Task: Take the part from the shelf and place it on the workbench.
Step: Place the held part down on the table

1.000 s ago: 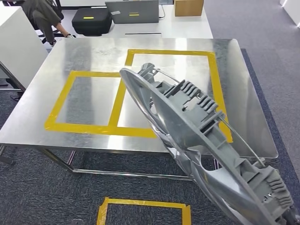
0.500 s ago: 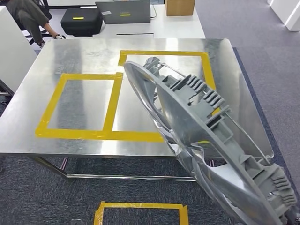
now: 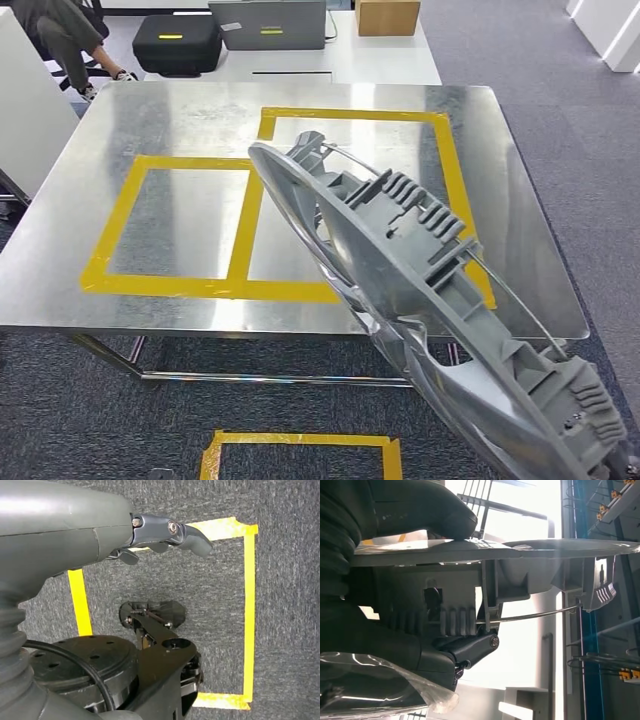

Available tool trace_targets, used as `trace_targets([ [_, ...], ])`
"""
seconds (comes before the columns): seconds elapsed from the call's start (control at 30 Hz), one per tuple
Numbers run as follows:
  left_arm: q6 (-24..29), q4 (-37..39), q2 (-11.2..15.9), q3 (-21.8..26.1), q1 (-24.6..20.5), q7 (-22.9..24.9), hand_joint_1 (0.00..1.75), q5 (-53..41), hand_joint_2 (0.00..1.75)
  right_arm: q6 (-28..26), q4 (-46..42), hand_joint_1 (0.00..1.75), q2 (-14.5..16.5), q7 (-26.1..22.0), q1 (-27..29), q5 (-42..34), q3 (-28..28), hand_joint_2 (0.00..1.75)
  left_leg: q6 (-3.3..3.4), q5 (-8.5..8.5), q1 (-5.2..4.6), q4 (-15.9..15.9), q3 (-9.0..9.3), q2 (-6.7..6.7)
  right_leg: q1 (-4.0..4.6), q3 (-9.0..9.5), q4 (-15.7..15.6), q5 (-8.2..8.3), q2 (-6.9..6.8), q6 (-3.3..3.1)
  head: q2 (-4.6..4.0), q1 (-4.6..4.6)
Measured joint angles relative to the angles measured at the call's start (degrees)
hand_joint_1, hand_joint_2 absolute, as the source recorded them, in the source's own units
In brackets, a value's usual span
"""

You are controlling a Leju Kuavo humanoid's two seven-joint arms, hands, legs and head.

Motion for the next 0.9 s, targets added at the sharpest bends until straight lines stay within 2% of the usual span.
trace_targets([
  [0.9, 0.0, 0.0, 0.0, 0.0, 0.0, 0.0, 0.0, 0.0, 1.75, 0.0, 0.0, 1.75, 0.0, 0.0, 0.0, 0.0, 0.0, 1.75, 0.12, 0.09, 0.03, -0.01, 0.04, 0.0, 0.02, 0.03, 0.02, 0.03, -0.01, 0.04, -0.01, -0.01],
])
